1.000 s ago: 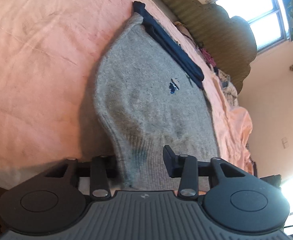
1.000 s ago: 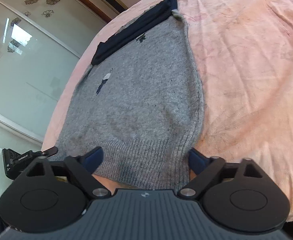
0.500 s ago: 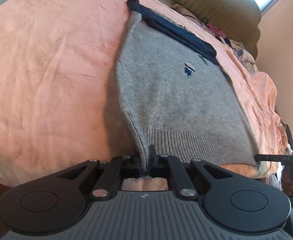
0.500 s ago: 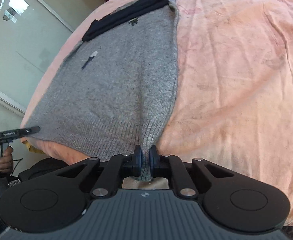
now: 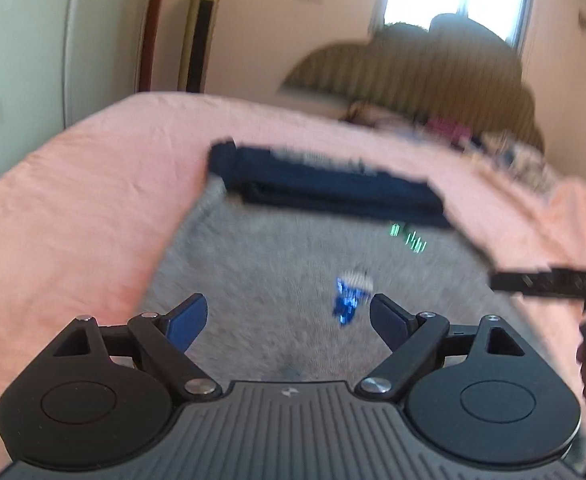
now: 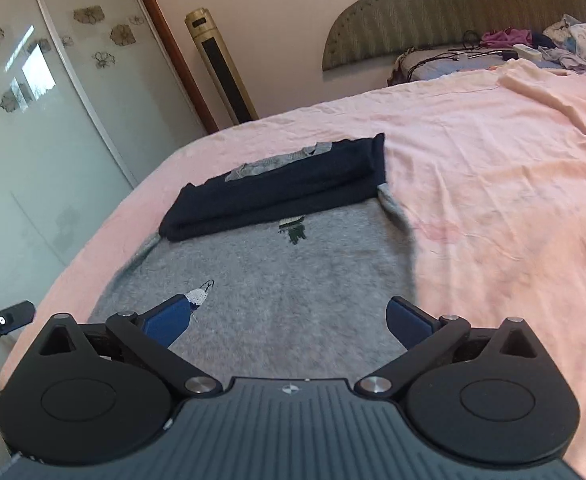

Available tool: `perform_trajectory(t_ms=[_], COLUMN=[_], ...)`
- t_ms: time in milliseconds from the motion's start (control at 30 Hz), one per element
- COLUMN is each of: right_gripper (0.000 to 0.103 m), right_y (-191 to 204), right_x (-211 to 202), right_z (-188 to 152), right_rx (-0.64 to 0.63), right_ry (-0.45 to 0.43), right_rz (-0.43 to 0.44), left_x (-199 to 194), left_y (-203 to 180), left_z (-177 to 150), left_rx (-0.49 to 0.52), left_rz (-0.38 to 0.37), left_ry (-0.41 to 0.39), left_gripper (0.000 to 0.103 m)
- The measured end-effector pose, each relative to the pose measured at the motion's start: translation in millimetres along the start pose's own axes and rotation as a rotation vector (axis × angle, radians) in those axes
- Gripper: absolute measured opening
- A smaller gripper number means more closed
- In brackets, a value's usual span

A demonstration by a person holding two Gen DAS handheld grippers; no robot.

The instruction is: Fold small clothes

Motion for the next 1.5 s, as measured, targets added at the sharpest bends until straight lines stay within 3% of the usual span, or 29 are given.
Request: perform_trajectory(t_ms=[133,167,233,333,733,1100,1500], right_gripper=[0.103,0.103,0.103,0.103,0.103,0.103,0.103], right_y=[1,-3,1,3,26,27,27], right_x=[72,80,79,64,16,-8,-21], right_z=[-13,-19,-31,-44,-93,-108,-118], right_rx=[-0.108,-0.110,-0.188,-0.188,-0.201,-0.251,-0.254], right_ry=[0.117,0.146,0.117,0.089,0.055,0.090,0.087], right_rz=[-0.155,-0.187,-0.227,-0.220,-0.252,-0.196,-0.174], left_x=[34,31,25,15,-13,-33,-34], left_y=[-18,-15,-12,-7,-6,-1,6], left_z=[-30,-36,-41,-47,-71,-81,-84], left_rx=[0.165,0.170,0.169,0.167,0.145,0.246,0.203], left_rz=[0.120,0.120,0.118,0.116,0.122,0.070,0.079], left_ry=[0.101,0.072,0.062,0.067,0.034,0.044,0.059], left_gripper=[0.090,0.090,0.094,0.103,0.103,0.103,0.103])
Point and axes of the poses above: each gripper's, at about its wrist camera, not at the fingertips, and x roughly the way its jaws point, y to its left, z to its top, the point moved 5 cm from there along x, roughly the way its jaws point, and after that the axes turned 11 degrees about z, right-handed, at the moved point
